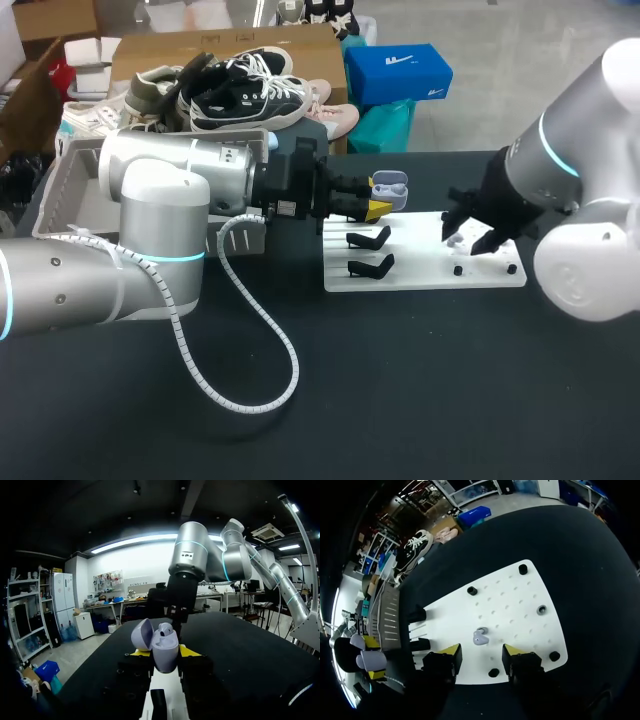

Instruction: Pick up each earbud case from the left stands, insert the matching earbuds, close the lid, and place the case in the box.

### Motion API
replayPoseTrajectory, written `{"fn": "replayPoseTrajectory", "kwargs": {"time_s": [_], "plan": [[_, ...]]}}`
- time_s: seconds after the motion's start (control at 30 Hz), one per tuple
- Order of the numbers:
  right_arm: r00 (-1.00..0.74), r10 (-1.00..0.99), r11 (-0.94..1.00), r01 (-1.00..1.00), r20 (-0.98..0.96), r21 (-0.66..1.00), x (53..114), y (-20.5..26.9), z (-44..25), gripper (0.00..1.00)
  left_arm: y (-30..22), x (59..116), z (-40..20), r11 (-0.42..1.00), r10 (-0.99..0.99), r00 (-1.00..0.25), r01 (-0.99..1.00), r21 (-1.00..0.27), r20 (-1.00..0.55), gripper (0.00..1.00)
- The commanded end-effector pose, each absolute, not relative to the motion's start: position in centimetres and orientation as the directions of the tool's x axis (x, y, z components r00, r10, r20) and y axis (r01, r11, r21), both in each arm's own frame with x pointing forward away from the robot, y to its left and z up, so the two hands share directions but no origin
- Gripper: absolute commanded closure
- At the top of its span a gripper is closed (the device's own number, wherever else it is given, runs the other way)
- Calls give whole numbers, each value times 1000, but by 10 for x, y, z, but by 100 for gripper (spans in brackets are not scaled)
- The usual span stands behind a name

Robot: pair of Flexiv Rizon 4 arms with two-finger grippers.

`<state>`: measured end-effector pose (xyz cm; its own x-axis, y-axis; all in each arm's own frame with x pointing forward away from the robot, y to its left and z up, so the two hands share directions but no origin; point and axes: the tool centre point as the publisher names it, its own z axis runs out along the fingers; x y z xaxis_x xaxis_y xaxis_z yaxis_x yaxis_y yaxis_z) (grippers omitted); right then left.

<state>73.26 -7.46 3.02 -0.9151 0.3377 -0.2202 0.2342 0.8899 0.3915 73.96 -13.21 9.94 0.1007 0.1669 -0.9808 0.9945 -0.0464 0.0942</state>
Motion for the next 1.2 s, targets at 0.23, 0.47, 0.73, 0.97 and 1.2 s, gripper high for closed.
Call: {"fn": "replayPoseTrajectory", "kwargs": {"time_s": [0.23,0.47,0.73,0.97,1.2], "plan": [[-920,331,894,235,-209,382,740,-72,29,53,-132,739,99,-44,166,102,994,96,-981,100],[-920,336,892,242,-204,381,741,-72,28,58,-132,739,99,-44,166,102,994,96,-981,100],[-920,340,892,249,-196,377,742,-72,25,65,-132,739,99,-44,166,102,994,96,-981,100],[-919,346,890,257,-190,377,742,-72,24,72,-132,739,99,-44,166,102,994,96,-981,100],[-919,347,890,261,-185,375,743,-72,22,76,-132,739,99,-44,166,102,994,96,-981,100]]}}
